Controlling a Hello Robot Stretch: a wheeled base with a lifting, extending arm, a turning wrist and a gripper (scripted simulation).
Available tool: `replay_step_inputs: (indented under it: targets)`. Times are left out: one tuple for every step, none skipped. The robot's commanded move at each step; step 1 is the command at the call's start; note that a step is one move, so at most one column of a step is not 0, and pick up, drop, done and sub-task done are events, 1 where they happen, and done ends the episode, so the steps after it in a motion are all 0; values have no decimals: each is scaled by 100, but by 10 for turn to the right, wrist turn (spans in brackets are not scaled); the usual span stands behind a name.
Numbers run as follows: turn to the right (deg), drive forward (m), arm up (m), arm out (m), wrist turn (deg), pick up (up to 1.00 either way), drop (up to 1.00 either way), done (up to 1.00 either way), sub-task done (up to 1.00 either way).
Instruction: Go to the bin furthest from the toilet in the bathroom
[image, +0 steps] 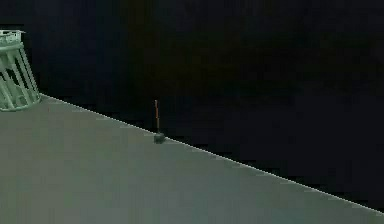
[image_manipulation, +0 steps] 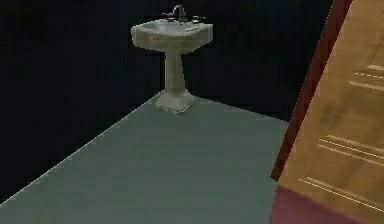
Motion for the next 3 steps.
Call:
replay_step_inputs:
  targets:
    - [-420,0,0,0,0,0,0,0,0]
    - [0,40,0,0,0,0,0,0,0]
    - [-90,0,0,0,0,0,0,0,0]
